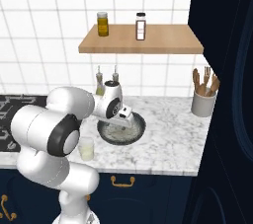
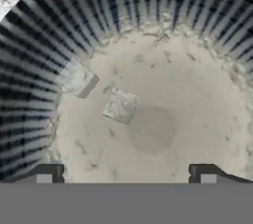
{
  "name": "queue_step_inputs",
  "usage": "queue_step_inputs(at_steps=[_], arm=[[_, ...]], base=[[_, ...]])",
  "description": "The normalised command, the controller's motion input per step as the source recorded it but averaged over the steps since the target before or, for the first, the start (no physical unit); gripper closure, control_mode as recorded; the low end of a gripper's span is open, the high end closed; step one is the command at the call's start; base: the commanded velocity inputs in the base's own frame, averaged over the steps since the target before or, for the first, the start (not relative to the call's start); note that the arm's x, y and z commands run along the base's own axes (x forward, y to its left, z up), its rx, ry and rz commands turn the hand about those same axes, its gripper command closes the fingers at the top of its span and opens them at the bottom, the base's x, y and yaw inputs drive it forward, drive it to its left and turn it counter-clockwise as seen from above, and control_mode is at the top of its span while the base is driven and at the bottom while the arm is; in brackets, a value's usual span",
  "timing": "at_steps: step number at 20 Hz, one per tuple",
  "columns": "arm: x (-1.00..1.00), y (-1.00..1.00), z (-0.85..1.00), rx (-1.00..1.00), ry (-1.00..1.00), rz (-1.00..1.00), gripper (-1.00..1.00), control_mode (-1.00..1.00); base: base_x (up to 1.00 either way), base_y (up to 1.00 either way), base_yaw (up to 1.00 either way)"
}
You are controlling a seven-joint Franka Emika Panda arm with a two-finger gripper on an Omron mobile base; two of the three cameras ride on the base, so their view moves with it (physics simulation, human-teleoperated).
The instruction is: Grab a lemon wedge from the fridge and one ice cube from the ice bowl, and put them in the glass of lemonade.
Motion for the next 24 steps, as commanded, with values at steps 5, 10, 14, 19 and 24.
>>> queue_step_inputs(at_steps=[5,10,14,19,24], arm=[[0.25,-0.02,-0.26,0.00,0.00,0.00,-1.00,-1.00],[0.32,-0.01,-0.24,0.00,0.00,0.00,-1.00,-1.00],[0.31,-0.02,-0.25,0.00,0.00,0.00,-1.00,-1.00],[0.15,-0.04,-0.31,0.00,0.00,0.00,-1.00,-1.00],[-0.32,0.00,-0.31,0.00,0.00,0.00,-1.00,-1.00]], base=[[0.00,0.00,0.00],[0.00,0.00,0.00],[0.00,0.00,0.00],[0.00,0.00,0.00],[0.00,0.00,0.00]])
